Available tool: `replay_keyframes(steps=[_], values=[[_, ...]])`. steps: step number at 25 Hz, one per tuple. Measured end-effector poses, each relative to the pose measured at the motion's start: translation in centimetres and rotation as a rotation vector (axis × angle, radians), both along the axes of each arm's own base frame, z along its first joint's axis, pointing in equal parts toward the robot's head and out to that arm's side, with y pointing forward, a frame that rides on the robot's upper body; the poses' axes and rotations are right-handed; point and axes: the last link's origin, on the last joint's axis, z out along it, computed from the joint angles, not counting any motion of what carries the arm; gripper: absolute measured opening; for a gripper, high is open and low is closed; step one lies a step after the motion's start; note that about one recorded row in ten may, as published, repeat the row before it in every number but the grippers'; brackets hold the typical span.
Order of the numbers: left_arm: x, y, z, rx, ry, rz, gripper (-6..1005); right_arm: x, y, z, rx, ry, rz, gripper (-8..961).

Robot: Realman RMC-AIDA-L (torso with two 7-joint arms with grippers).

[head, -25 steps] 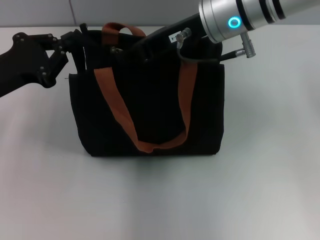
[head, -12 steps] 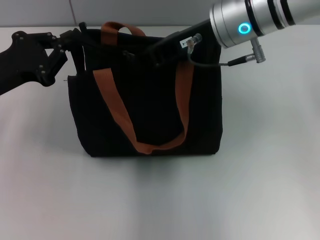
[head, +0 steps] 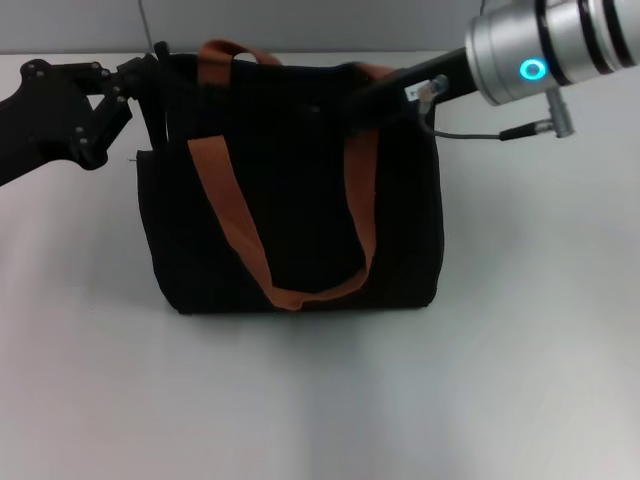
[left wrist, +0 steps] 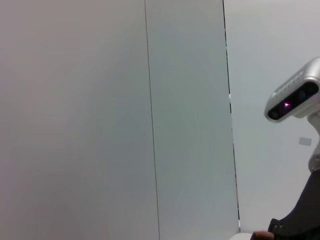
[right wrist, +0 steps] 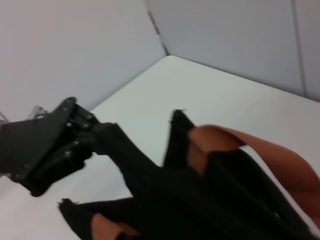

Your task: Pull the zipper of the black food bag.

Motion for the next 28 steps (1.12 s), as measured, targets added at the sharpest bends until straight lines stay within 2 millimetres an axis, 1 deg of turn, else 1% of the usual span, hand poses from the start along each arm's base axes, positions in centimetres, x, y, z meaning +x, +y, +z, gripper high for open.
replay_keyframes(steps=[1, 2, 5, 6, 7, 10, 11, 16, 18, 23, 25, 26, 27, 28], values=[[0.0, 0.0, 0.0, 0.001, 0.000, 0.001, 22, 0.5, -0.2, 0.4, 0.014, 0.004, -0.012, 1], [0.0, 0.0, 0.0, 0.001, 0.000, 0.001, 22, 0.5, -0.2, 0.4, 0.014, 0.004, -0.012, 1], [-0.1, 0.0, 0.1, 0.002, 0.001, 0.003, 23, 1.3, -0.4, 1.0, 0.039, 0.014, -0.033, 1], [-0.2, -0.1, 0.2, 0.001, 0.001, 0.005, 23, 1.9, -0.6, 1.5, 0.057, 0.021, -0.050, 1], [-0.2, -0.1, 0.2, 0.001, 0.001, 0.005, 23, 1.9, -0.6, 1.5, 0.057, 0.021, -0.050, 1], [-0.3, 0.0, 0.3, 0.007, 0.000, 0.010, 24, 2.9, -0.9, 2.2, 0.081, 0.029, -0.072, 1], [-0.4, 0.0, 0.4, 0.010, 0.000, 0.014, 24, 3.5, -1.1, 2.6, 0.096, 0.035, -0.087, 1], [-0.5, 0.0, 0.4, 0.012, 0.001, 0.019, 25, 4.4, -1.5, 3.2, 0.112, 0.059, -0.112, 1], [-0.5, 0.0, 0.4, 0.012, 0.001, 0.020, 25, 4.5, -1.6, 3.3, 0.114, 0.068, -0.107, 1], [-0.5, 0.0, 0.3, 0.014, 0.000, 0.022, 26, 4.4, -2.1, 4.1, 0.122, 0.168, -0.053, 1], [-0.4, 0.0, 0.2, 0.014, -0.002, 0.021, 27, 4.5, -2.4, 4.6, 0.126, 0.235, -0.011, 28], [-0.3, 0.0, 0.1, 0.013, -0.004, 0.019, 27, 4.9, -2.7, 5.4, 0.147, 0.327, 0.025, 42], [-0.3, 0.0, 0.1, 0.013, -0.004, 0.019, 27, 4.9, -2.7, 5.4, 0.147, 0.327, 0.025, 55], [-0.3, 0.0, 0.1, 0.012, -0.004, 0.020, 27, 5.1, -2.9, 5.7, 0.162, 0.367, 0.044, 69]])
